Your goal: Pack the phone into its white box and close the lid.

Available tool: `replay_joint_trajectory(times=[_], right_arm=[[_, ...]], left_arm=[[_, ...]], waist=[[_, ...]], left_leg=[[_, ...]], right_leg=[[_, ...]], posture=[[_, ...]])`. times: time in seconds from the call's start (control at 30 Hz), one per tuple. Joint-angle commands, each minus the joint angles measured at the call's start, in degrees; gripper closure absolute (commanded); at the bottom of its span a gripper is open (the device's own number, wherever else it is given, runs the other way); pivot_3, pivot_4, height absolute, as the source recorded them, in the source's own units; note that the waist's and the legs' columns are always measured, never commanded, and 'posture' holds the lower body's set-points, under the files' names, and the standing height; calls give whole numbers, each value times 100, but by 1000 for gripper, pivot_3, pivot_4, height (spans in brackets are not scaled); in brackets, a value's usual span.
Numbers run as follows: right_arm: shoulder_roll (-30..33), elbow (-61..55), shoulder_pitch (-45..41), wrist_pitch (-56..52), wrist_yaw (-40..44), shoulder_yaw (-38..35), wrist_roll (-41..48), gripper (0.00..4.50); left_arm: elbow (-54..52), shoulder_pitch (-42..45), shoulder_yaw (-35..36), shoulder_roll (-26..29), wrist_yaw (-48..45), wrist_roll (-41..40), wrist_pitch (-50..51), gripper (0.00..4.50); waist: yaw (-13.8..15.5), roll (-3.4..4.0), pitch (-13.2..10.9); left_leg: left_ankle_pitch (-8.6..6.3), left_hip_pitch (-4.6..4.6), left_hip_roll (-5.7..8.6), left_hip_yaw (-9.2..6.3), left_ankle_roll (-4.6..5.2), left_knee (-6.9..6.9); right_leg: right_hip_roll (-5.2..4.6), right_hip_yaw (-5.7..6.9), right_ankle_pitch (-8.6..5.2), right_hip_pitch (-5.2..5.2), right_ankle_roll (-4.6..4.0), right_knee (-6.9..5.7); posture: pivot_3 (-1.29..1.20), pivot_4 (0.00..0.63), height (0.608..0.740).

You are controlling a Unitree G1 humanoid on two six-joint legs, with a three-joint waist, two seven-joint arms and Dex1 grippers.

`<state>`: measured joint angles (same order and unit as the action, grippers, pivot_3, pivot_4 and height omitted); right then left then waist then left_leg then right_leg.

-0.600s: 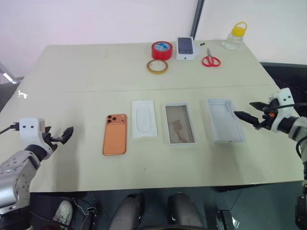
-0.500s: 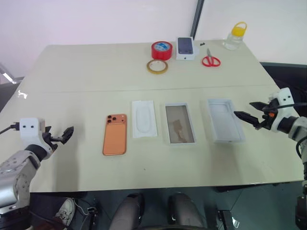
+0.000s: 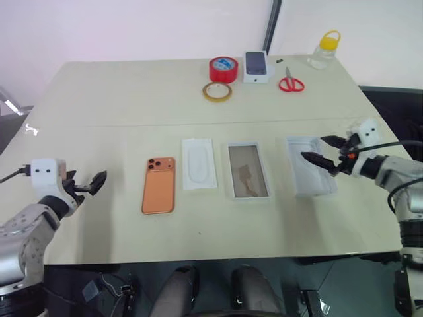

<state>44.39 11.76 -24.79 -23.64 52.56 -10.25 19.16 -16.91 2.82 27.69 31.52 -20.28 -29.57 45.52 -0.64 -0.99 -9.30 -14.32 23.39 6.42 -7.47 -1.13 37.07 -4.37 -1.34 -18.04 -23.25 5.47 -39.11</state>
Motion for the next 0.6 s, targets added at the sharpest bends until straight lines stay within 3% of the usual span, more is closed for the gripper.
replay_joint_trajectory(times=[0.03, 0.33, 0.43, 0.6], right_arm=[[-173, -759, -86, -91, -185, 125, 59, 44], [-461, -2488, 297, -678, -459, 601, 204, 44], [-561, -2739, 371, -763, -503, 687, 285, 44], [-578, -2756, 419, -743, -544, 735, 258, 44]], left_arm=[[-192, 437, -305, -190, 56, -326, 287, 0], [-372, 1984, -1020, -1296, 1078, -1196, 2351, 0], [-196, 2441, -802, -1908, 1644, -1386, 3126, 0], [-102, 2765, -525, -2320, 2081, -1273, 3920, 0]], waist=[[1, -1, 0], [-16, -6, 0], [-25, -6, -1], [-19, -7, -1]], left_leg=[[0, 0, 0, 0, 0, 1], [0, 4, 2, -2, 0, 6], [1, 2, 0, -2, -1, 5], [2, 2, 1, -2, -3, 8]], right_leg=[[0, 0, 0, 0, 0, 0], [0, 4, 0, 1, 2, -1], [5, 1, 0, -3, 2, -6], [7, 2, 0, -3, 2, -9]], posture=[[0, 150, 740], [0, 150, 740], [0, 150, 740], [0, 150, 740]])
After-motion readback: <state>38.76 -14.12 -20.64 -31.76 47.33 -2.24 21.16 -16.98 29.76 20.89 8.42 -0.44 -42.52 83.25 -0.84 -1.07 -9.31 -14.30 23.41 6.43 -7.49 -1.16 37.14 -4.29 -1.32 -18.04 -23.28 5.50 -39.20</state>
